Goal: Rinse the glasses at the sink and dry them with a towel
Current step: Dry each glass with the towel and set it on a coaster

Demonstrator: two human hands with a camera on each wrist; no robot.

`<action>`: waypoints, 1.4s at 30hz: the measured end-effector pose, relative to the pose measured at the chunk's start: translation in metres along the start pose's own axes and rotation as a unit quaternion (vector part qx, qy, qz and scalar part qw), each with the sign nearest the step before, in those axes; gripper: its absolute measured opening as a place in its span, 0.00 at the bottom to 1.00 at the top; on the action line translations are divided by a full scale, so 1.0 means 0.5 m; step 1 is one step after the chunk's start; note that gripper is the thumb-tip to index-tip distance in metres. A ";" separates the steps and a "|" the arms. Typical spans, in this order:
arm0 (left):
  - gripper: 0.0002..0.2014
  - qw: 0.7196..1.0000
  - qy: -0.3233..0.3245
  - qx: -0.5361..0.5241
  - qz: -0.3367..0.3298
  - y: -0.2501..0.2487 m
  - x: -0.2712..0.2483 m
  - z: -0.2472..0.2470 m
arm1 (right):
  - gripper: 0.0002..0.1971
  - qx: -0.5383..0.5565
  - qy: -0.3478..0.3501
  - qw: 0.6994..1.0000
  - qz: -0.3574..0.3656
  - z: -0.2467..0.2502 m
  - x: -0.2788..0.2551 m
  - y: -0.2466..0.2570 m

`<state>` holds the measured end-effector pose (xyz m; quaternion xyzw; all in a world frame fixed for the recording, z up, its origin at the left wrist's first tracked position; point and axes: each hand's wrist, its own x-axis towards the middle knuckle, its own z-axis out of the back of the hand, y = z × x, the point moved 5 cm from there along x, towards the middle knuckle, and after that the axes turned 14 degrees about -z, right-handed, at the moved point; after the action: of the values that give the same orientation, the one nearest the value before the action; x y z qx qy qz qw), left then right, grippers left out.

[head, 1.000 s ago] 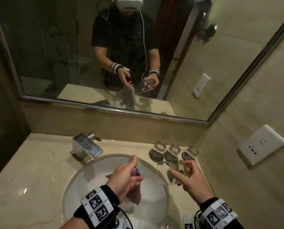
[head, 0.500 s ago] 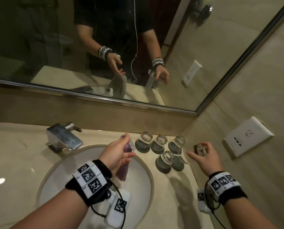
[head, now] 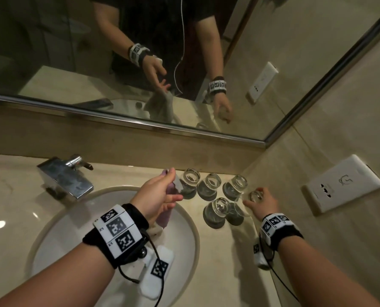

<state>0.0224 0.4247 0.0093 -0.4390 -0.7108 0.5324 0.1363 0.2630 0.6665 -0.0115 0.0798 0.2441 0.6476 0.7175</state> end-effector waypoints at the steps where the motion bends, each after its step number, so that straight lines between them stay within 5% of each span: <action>1: 0.32 1.000 -0.002 0.000 0.002 0.002 0.002 0.001 | 0.31 -0.006 0.005 1.000 -0.005 -0.012 0.010 -0.004; 10: 0.42 1.000 -0.014 -0.013 0.012 0.021 -0.006 0.013 | 0.30 -0.013 0.052 0.997 -0.047 -0.091 0.063 -0.029; 21: 0.28 1.000 -0.018 -0.012 0.012 0.017 -0.023 -0.010 | 0.33 -0.077 0.047 0.996 -0.013 -0.097 0.088 -0.036; 24: 0.34 1.000 0.006 -0.009 0.011 0.008 -0.035 -0.030 | 0.24 0.025 -0.028 0.999 0.015 -0.039 0.040 -0.014; 26: 0.34 0.999 0.031 -0.014 0.007 0.000 -0.043 -0.050 | 0.14 0.136 0.013 0.988 0.067 -0.015 -0.038 0.011; 29: 0.30 0.997 0.075 -0.014 0.005 -0.011 -0.062 -0.088 | 0.20 0.198 0.174 0.950 0.170 -0.030 -0.176 0.047; 32: 0.26 0.992 0.121 -0.007 0.012 -0.011 -0.084 -0.126 | 0.34 0.209 0.301 0.914 0.178 -0.080 -0.257 0.053; 35: 0.28 0.987 0.159 -0.007 0.029 0.003 -0.113 -0.153 | 0.24 0.315 0.402 0.856 0.076 -0.132 -0.303 0.032; 37: 0.29 0.982 0.184 -0.007 0.050 0.020 -0.132 -0.159 | 0.13 0.446 0.474 0.758 -0.022 -0.164 -0.335 0.021; 39: 0.28 0.977 0.202 0.018 0.063 0.041 -0.149 -0.156 | 0.13 0.553 0.476 0.680 -0.077 -0.177 -0.351 0.006; 40: 0.27 0.978 0.196 0.040 0.061 0.049 -0.152 -0.147 | 0.14 0.580 0.451 0.672 -0.091 -0.180 -0.348 -0.003; 42: 0.23 0.981 0.160 0.092 0.051 0.059 -0.155 -0.121 | 0.13 0.592 0.373 0.704 -0.123 -0.179 -0.335 -0.035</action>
<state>0.1215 0.4050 0.0289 -0.5396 -0.6047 0.5244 0.2612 0.2307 0.4834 -0.0554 0.2091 0.8328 0.2529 0.4459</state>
